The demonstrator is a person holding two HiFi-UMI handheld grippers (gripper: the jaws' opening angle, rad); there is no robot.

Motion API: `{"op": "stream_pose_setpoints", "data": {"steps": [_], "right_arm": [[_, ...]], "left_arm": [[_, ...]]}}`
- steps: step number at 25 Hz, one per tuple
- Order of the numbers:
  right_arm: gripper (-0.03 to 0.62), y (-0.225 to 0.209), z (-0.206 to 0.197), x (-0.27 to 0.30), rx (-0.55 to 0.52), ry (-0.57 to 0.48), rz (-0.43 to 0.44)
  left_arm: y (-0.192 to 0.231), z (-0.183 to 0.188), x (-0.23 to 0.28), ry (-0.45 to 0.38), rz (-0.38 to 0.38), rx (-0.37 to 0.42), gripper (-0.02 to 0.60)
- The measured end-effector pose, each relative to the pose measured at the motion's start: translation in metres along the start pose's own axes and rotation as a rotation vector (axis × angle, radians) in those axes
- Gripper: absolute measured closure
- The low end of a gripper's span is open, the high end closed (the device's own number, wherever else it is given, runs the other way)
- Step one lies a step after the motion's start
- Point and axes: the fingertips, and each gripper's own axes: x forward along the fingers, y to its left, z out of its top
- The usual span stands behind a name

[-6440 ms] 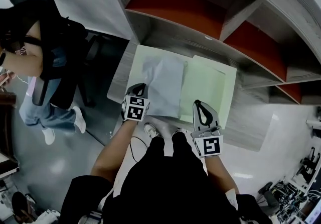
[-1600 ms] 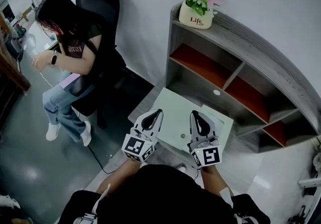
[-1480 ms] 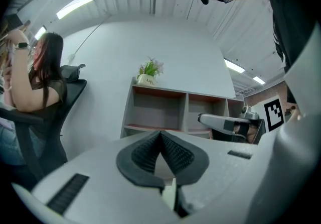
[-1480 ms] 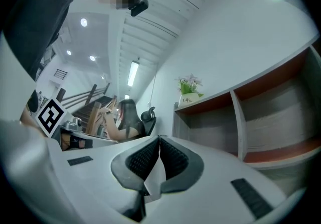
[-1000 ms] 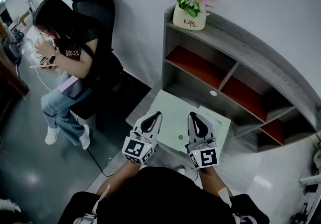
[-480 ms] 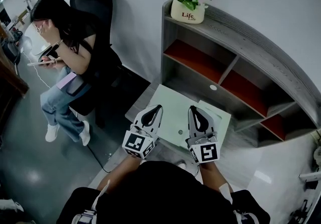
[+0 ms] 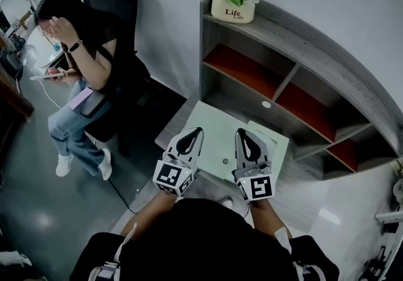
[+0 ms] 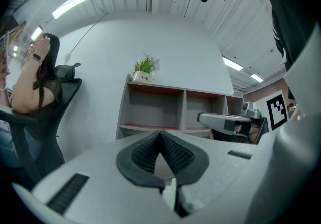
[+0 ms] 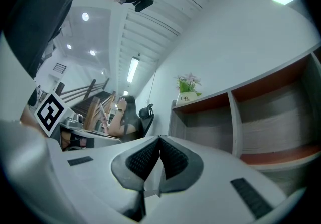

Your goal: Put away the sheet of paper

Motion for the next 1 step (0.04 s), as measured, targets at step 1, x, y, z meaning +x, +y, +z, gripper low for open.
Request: {"op": "stream_pose_setpoints", "data": {"steps": [1], "right_arm": [[0.572, -0.0004, -0.0007, 0.0008, 0.0, 0.001, 0.0]], "left_arm": [[0.0012, -0.0005, 0.0004, -0.001, 0.005, 0.0, 0.574]]}}
